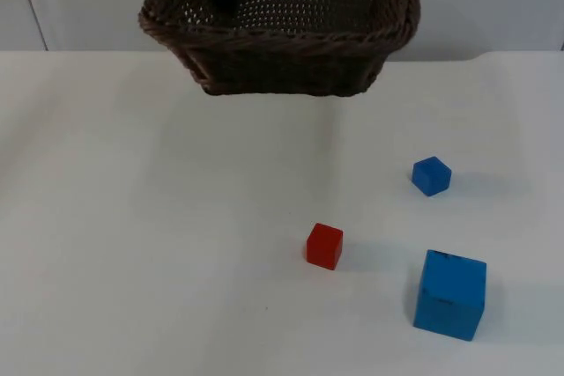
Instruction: Pick up the basket with the left hand and place the largest block into the basket with the right hand.
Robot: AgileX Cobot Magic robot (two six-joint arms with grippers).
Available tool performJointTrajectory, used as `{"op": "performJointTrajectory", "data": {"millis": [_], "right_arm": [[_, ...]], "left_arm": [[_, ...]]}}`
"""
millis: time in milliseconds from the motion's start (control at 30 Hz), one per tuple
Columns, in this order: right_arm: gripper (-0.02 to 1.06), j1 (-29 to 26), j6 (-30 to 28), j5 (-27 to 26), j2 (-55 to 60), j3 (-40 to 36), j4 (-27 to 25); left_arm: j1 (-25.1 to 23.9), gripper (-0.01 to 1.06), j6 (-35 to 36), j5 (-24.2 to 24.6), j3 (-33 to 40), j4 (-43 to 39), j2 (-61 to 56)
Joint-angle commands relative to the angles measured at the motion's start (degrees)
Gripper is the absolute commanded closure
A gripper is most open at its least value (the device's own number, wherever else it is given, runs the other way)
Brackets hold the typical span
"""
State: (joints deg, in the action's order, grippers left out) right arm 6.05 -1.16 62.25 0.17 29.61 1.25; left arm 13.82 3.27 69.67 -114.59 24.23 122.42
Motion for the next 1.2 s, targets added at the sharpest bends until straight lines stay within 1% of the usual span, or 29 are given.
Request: {"op": "performJointTrajectory", "data": {"millis": [0, 133, 200, 267, 333, 433, 467, 567, 633, 667, 733, 767, 833, 867, 900, 1000, 1033, 1100, 1167], "right_arm": [[0.0, -0.3, -0.4, -0.5, -0.2, -0.1, 0.0], [0.0, -0.3, -0.4, -0.5, -0.2, -0.1, 0.0], [0.0, -0.3, -0.4, -0.5, -0.2, -0.1, 0.0], [0.0, -0.3, -0.4, -0.5, -0.2, -0.1, 0.0], [0.0, -0.3, -0.4, -0.5, -0.2, -0.1, 0.0], [0.0, -0.3, -0.6, -0.5, -0.2, -0.1, 0.0], [0.0, -0.3, -0.6, -0.5, -0.2, -0.1, 0.0], [0.0, -0.3, -0.5, -0.5, -0.2, -0.1, 0.0], [0.0, -0.3, -0.5, -0.5, -0.2, -0.1, 0.0], [0.0, -0.3, -0.5, -0.5, -0.2, -0.1, 0.0], [0.0, -0.3, -0.5, -0.5, -0.2, -0.1, 0.0], [0.0, -0.3, -0.5, -0.5, -0.2, -0.1, 0.0], [0.0, -0.3, -0.5, -0.5, -0.2, -0.1, 0.0], [0.0, -0.3, -0.5, -0.5, -0.2, -0.1, 0.0], [0.0, -0.3, -0.5, -0.5, -0.2, -0.1, 0.0], [0.0, -0.3, -0.5, -0.5, -0.2, -0.1, -0.1], [0.0, -0.3, -0.5, -0.5, -0.2, -0.1, -0.1], [0.0, -0.3, -0.5, -0.5, -0.2, -0.1, -0.1], [0.0, -0.3, -0.5, -0.5, -0.2, -0.1, -0.1]], "left_arm": [[0.1, 1.05, 0.2, -0.2, 1.8, 0.5, -2.2], [0.1, 1.05, -0.6, -3.3, 8.5, 0.4, -5.7], [0.1, 1.05, -2.7, -5.8, 14.6, -0.4, -9.1], [0.1, 1.05, -3.3, -6.2, 16.0, -0.5, -9.9], [0.1, 1.05, -3.3, -8.3, 21.5, -0.5, -13.0], [0.1, 1.05, -3.3, -13.7, 31.5, -0.5, -19.1], [0.1, 1.05, -3.3, -13.7, 31.5, -0.5, -19.1], [0.1, 1.05, -3.6, -17.0, 40.3, -1.0, -24.8], [0.1, 1.05, -4.1, -17.3, 45.2, -1.0, -27.9], [0.1, 1.05, -4.1, -17.3, 45.2, -1.0, -27.9], [0.1, 1.05, -4.5, -17.8, 50.9, -1.0, -31.2], [0.1, 1.05, -4.5, -17.9, 51.6, -1.0, -31.8], [0.1, 1.05, -4.5, -18.3, 55.6, -1.0, -33.9], [0.1, 1.05, -4.5, -18.3, 55.6, -1.0, -33.9], [0.1, 1.05, -4.7, -18.4, 57.9, -1.0, -35.1], [0.1, 1.05, -4.9, -21.3, 63.0, -1.0, -37.8], [0.1, 1.05, -4.9, -21.3, 63.0, -1.0, -37.8], [0.1, 1.05, -5.0, -22.9, 65.9, -1.0, -39.3], [0.1, 1.05, -5.7, -23.2, 67.4, -1.0, -39.7]]}}
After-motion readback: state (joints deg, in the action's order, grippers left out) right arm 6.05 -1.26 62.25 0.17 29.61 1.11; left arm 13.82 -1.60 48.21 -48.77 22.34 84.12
